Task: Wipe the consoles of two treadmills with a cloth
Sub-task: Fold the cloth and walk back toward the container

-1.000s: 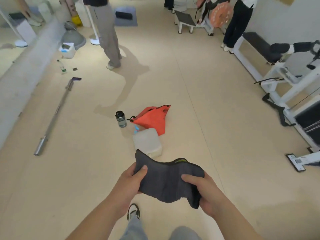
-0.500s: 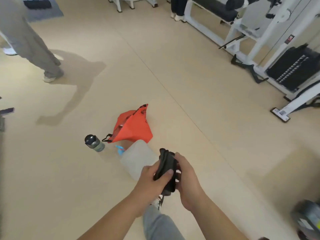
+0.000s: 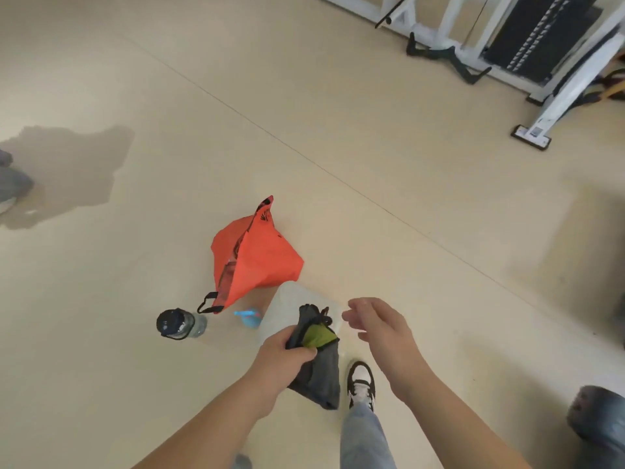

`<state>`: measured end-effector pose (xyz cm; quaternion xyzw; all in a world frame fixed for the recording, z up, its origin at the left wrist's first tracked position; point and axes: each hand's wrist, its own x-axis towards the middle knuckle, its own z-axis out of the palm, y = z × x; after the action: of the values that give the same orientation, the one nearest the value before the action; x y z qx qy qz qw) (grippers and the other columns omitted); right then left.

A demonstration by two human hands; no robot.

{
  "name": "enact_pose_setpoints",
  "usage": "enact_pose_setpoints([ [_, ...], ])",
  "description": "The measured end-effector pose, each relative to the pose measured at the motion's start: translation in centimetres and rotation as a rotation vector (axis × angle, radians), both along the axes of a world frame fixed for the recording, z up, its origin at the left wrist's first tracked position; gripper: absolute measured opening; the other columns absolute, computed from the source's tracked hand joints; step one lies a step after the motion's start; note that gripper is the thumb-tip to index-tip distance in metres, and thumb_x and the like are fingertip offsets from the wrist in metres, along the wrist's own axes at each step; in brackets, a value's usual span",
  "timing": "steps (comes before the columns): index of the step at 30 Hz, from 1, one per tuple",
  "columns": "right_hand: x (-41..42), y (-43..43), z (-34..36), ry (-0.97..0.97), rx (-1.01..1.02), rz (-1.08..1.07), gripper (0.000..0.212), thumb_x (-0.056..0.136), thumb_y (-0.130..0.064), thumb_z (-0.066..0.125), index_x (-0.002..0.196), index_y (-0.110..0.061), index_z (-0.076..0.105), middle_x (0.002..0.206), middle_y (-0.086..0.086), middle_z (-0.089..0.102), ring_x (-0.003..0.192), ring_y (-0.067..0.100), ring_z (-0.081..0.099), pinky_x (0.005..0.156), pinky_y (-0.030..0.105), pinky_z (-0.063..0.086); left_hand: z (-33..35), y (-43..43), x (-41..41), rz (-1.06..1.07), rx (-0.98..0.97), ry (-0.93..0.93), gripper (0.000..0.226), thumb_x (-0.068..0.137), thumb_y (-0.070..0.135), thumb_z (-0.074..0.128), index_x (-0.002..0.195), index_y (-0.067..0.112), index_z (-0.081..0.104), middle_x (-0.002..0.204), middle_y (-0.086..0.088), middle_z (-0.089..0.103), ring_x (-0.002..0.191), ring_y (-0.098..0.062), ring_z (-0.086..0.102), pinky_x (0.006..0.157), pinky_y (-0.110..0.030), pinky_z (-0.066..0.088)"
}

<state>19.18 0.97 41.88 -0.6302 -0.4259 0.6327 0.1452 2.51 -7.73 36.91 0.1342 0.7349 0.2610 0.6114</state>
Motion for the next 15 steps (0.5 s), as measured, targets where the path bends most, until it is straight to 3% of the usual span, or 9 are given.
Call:
enact_pose_setpoints([
  [7, -4.4, -6.8, -11.3, -0.149, -0.144, -0.001, 0.021, 0.105, -0.036, 0.057, 0.105, -0.023, 0.074, 0.101, -0.004, 0.08, 0.102, 0.017, 0.073, 0.098, 0.039, 0.056, -12.0, -2.0, -6.4, -0.026, -0.008, -0.028, 0.013, 0.096, 0.022, 0.074, 0.105, 0.032, 0.072, 0.106, 0.004, 0.078, 0.1, -0.019, 0.073, 0.088, -0.042, 0.062],
  [10, -5.5, -8.4, -17.0, -0.161, -0.15, -0.097, 0.019, 0.105, -0.034, 0.057, 0.104, -0.023, 0.073, 0.104, -0.002, 0.078, 0.104, 0.019, 0.072, 0.094, 0.037, 0.056, -17.3, -1.9, -7.2, -0.063, 0.017, -0.1, 0.02, 0.096, 0.029, 0.075, 0.116, 0.03, 0.073, 0.109, 0.005, 0.08, 0.106, -0.021, 0.074, 0.095, -0.047, 0.061],
  [15, -5.4, -8.9, -29.6, -0.185, -0.005, -0.233, 0.019, 0.106, -0.03, 0.055, 0.118, -0.03, 0.07, 0.113, -0.012, 0.074, 0.099, 0.003, 0.068, 0.064, 0.009, 0.047, -28.1, 0.5, -8.4, -0.061, 0.099, -0.365, 0.026, 0.1, 0.019, 0.067, 0.125, 0.022, 0.07, 0.12, -0.001, 0.079, 0.112, -0.023, 0.075, 0.098, -0.048, 0.057],
])
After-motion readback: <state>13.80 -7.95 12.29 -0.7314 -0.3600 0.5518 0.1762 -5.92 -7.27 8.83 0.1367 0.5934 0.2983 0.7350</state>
